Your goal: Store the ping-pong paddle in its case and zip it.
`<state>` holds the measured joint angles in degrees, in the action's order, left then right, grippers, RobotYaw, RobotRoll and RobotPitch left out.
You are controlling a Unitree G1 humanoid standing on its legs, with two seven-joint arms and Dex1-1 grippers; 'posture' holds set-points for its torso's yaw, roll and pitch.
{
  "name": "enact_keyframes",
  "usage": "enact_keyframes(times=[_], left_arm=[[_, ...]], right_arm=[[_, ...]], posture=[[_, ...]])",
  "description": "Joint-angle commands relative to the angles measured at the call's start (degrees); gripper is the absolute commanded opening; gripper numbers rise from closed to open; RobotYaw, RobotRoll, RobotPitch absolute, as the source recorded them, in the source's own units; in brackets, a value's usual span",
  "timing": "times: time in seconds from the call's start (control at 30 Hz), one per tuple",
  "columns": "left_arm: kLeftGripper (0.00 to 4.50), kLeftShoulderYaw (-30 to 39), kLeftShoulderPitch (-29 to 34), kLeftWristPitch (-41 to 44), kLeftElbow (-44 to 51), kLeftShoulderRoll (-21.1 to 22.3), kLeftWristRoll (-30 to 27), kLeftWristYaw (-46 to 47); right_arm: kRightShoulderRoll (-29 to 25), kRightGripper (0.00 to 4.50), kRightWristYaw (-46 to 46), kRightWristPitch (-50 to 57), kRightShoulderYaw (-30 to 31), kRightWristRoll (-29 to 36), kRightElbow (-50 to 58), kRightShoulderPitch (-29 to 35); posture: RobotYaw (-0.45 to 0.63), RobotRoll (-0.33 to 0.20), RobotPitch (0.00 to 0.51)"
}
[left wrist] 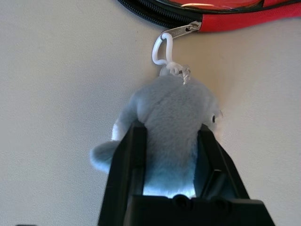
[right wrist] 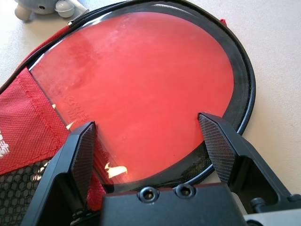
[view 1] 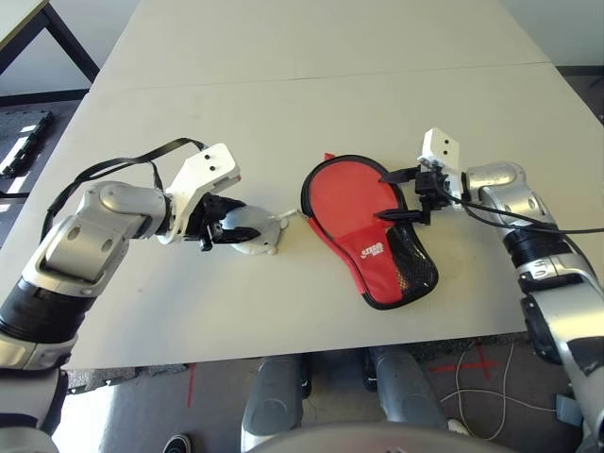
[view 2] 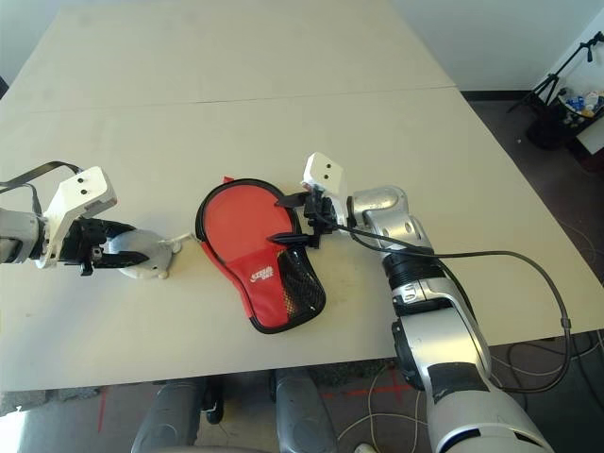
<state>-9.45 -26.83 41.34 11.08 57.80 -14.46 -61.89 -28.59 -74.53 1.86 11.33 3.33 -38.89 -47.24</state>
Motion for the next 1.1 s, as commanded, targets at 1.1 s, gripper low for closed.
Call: enact_keyframes(times=[1.1], left_arm=[[0.16, -6.68, -39.42, -30.02, -60.40, -27.86, 23.80, 17.14]], right_arm=[[-1.88, 4.50, 2.42, 0.46, 4.37, -3.43, 6.86, 8.37]], posture=[[-0.02, 0.000, 0.225]])
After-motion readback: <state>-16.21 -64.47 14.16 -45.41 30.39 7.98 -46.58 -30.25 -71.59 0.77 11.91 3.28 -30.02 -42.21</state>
